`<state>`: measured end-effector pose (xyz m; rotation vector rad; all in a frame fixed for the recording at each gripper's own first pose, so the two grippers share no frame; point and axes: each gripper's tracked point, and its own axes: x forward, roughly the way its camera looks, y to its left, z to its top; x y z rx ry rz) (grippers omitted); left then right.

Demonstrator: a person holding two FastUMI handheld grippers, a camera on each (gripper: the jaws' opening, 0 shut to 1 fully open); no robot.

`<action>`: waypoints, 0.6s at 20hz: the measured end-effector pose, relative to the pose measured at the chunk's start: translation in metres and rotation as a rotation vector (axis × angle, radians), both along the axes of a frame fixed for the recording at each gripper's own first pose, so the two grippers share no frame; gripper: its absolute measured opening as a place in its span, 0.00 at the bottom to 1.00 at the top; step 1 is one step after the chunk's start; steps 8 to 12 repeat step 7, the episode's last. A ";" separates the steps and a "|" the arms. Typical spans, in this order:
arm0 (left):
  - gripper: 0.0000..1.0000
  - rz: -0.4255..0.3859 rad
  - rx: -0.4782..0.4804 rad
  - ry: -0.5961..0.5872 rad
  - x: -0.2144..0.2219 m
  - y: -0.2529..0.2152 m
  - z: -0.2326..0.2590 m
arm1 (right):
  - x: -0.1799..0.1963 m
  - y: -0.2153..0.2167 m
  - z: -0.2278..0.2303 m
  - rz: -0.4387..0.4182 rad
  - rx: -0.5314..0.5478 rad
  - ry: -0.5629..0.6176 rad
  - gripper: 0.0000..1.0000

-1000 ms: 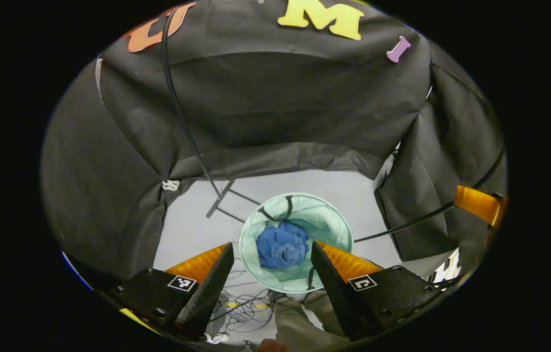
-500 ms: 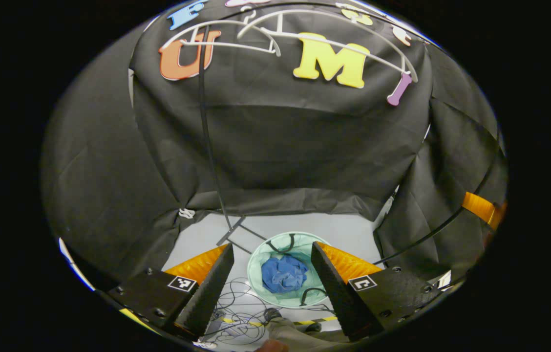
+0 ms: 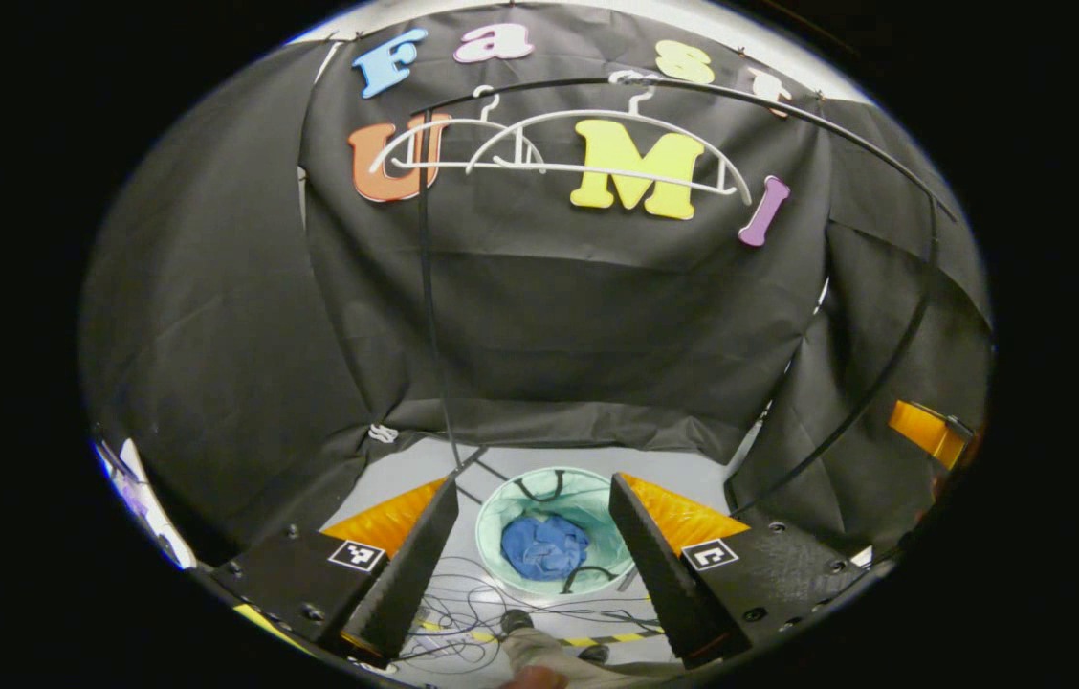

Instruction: Grasp the clothes on the hanger with both hands and then place them into the laundry hamper below.

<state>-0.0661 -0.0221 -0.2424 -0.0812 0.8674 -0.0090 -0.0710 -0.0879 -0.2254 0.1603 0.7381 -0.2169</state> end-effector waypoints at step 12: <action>0.97 0.015 0.054 -0.027 -0.052 -0.009 0.035 | -0.040 -0.004 0.008 0.045 0.034 -0.012 0.84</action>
